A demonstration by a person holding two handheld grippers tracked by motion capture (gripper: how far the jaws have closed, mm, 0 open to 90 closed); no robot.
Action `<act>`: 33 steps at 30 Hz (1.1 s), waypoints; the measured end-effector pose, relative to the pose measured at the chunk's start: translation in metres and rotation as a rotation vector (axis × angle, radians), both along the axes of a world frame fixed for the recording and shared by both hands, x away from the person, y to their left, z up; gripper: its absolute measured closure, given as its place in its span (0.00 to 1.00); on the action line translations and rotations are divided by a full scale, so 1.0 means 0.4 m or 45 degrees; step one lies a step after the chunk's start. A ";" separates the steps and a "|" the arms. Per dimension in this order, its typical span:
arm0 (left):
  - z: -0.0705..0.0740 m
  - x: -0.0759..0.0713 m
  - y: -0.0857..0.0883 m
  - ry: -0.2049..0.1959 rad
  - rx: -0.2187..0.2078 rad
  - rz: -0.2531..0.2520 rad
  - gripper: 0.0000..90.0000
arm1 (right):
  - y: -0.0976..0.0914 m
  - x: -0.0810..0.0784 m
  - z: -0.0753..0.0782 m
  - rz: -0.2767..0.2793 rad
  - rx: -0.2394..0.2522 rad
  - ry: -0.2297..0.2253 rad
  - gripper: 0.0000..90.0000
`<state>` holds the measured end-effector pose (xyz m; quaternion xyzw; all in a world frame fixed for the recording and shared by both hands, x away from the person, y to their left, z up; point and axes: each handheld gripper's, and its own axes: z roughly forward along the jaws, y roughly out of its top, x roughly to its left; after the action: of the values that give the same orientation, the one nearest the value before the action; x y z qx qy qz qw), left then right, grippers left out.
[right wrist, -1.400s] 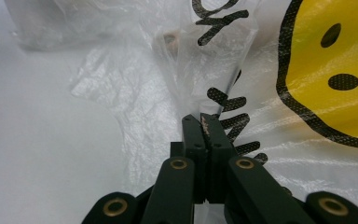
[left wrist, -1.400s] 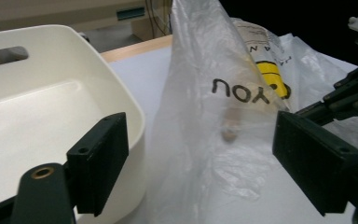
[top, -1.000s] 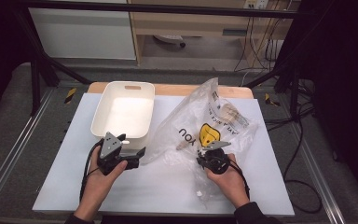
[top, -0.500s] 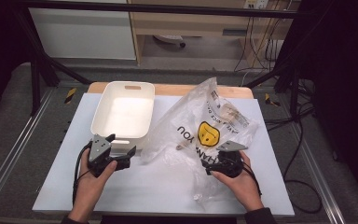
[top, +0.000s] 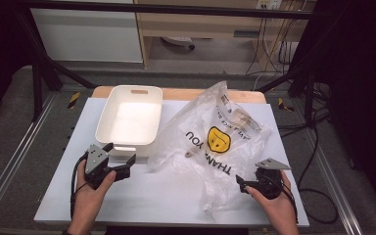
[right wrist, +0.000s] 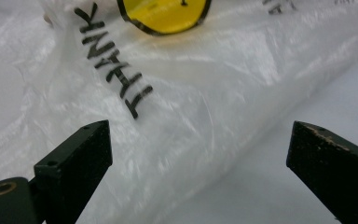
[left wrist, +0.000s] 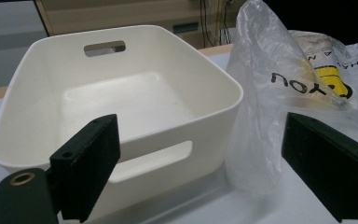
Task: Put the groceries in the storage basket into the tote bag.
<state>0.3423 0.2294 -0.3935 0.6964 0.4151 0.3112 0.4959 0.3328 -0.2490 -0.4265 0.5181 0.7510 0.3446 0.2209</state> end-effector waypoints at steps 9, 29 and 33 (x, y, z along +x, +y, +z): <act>-0.004 0.003 0.004 0.013 -0.002 0.004 0.13 | -0.029 -0.022 -0.039 -0.003 0.039 0.144 0.09; -0.012 0.006 -0.002 0.031 -0.001 -0.002 0.13 | 0.088 0.001 -0.064 0.125 -0.101 0.145 0.28; -0.013 0.007 0.000 0.034 0.003 -0.001 0.13 | 0.087 -0.003 -0.061 0.159 -0.097 0.111 0.49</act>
<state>0.3451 0.2293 -0.3985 0.7014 0.4210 0.3020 0.4896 0.3318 -0.2141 -0.4508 0.4762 0.8033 0.3059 0.1856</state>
